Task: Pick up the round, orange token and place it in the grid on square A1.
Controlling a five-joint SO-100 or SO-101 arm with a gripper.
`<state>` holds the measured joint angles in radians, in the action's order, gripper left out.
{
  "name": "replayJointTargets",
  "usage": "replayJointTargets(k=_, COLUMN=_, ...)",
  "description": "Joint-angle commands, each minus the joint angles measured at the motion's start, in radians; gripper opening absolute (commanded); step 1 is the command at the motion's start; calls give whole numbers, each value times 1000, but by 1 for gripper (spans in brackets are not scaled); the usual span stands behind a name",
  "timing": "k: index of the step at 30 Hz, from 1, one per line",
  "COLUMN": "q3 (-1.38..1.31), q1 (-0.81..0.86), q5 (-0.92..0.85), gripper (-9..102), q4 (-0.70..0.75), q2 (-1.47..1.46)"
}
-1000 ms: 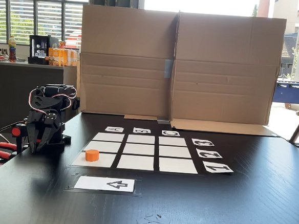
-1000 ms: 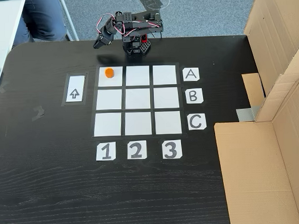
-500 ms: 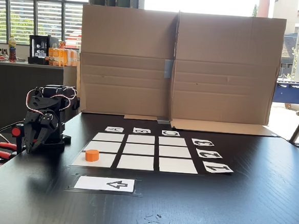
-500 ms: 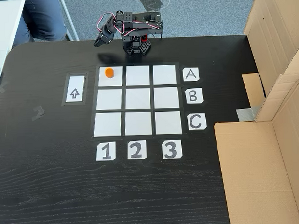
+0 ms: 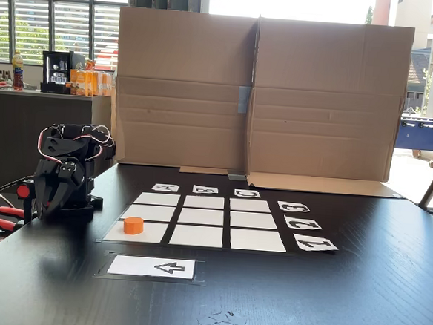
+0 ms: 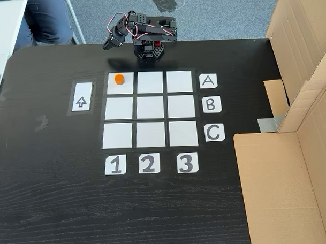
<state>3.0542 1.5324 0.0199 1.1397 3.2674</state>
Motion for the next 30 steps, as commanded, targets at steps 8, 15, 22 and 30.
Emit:
replayJointTargets(k=8, q3=3, q1=43, q5=5, gripper=-1, q4=6, q2=3)
replayJointTargets(k=15, q3=3, q1=44, q5=6, gripper=-1, q4=6, q2=11)
replayJointTargets(k=22, q3=3, q1=46, q5=6, gripper=-1, q4=6, q2=9)
replayJointTargets(k=30, q3=3, q1=46, q5=6, gripper=-1, q4=6, q2=11)
